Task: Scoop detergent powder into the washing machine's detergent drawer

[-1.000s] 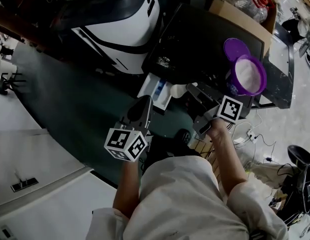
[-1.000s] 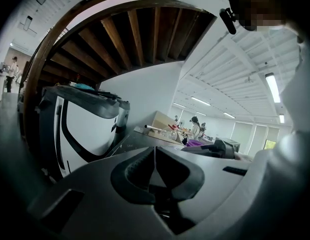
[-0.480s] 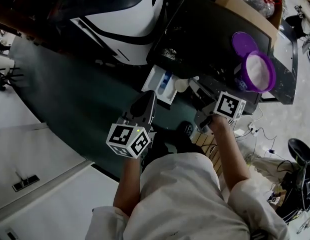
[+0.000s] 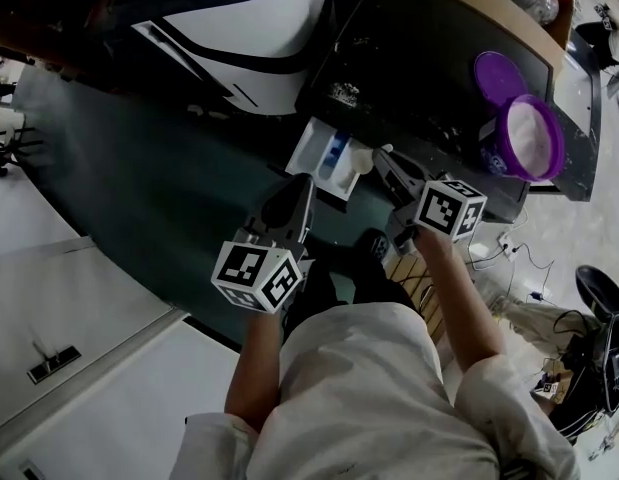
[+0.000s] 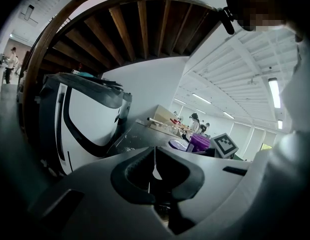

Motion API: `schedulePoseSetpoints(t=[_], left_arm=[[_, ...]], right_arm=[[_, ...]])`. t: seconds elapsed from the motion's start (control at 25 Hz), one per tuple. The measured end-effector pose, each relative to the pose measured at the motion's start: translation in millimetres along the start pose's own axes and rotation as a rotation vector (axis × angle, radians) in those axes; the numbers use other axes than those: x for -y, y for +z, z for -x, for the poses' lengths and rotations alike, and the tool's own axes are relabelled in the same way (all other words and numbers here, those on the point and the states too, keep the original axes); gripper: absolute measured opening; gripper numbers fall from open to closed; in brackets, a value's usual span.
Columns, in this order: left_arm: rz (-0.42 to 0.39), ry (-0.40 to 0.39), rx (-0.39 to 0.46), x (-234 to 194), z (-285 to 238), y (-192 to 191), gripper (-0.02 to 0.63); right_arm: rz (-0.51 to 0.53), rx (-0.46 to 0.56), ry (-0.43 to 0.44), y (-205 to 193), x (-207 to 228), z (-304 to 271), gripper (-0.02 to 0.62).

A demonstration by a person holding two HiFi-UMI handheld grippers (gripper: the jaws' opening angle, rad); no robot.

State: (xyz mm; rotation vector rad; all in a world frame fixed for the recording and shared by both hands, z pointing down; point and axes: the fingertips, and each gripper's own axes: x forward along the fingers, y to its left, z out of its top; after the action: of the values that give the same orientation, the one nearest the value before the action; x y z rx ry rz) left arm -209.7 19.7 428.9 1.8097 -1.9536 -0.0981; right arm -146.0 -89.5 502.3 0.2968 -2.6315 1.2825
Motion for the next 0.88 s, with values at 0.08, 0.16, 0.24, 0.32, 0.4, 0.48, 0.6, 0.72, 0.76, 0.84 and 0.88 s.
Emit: schedulePoseSetpoints(t=[0.08,0.16,0.24,0.32,0.4,0.48,0.6,0.72,0.76,0.84,0.88], left_arm=[[0.003,0.001,-0.005,-2.1,1.3,-3.6,0.026],[0.007,0.002,-0.009,-4.1,2.1,-6.8,0.026],[0.011,0.004,-0.011,-6.3,1.8,-9.3,0.026],[0.015,0.007,-0.014,-8.3,1.6,-11.8,0.026],[0.020,0.011,-0.017,-10.6,2.5,-14.4,0.028],[0.026,0.016,-0.020,-13.1,4.2,-17.2,0.026],[0.034,0.024,-0.026,-16.9,6.2,-21.0,0.026],[0.041,0.031,-0.030,-20.5,7.4,-23.1,0.026],[0.042,0.033,-0.031,-21.7,7.7,-23.6,0.027],[0.044,0.036,-0.035,-24.0,8.4,-24.4,0.026],[0.044,0.036,-0.037,-25.3,8.8,-24.7,0.027]], right_arm=[[0.030,-0.010,-0.006,-6.6,1.7,-4.0,0.012],[0.053,-0.022,-0.014,-13.9,5.1,-8.5,0.012],[0.069,-0.031,-0.022,-20.0,10.3,-13.0,0.012],[0.093,-0.038,-0.031,-25.1,14.6,-16.8,0.012],[0.130,-0.047,-0.042,-29.9,17.6,-19.9,0.012],[0.163,-0.056,-0.048,-34.9,19.4,-23.1,0.012],[0.222,-0.068,-0.066,-42.3,23.1,-28.8,0.012],[0.300,-0.085,-0.093,-49.8,27.6,-34.9,0.012],[0.326,-0.091,-0.099,-52.3,28.9,-36.8,0.012],[0.371,-0.100,-0.107,-56.2,30.9,-40.3,0.012],[0.392,-0.102,-0.111,-57.6,31.5,-41.8,0.012]])
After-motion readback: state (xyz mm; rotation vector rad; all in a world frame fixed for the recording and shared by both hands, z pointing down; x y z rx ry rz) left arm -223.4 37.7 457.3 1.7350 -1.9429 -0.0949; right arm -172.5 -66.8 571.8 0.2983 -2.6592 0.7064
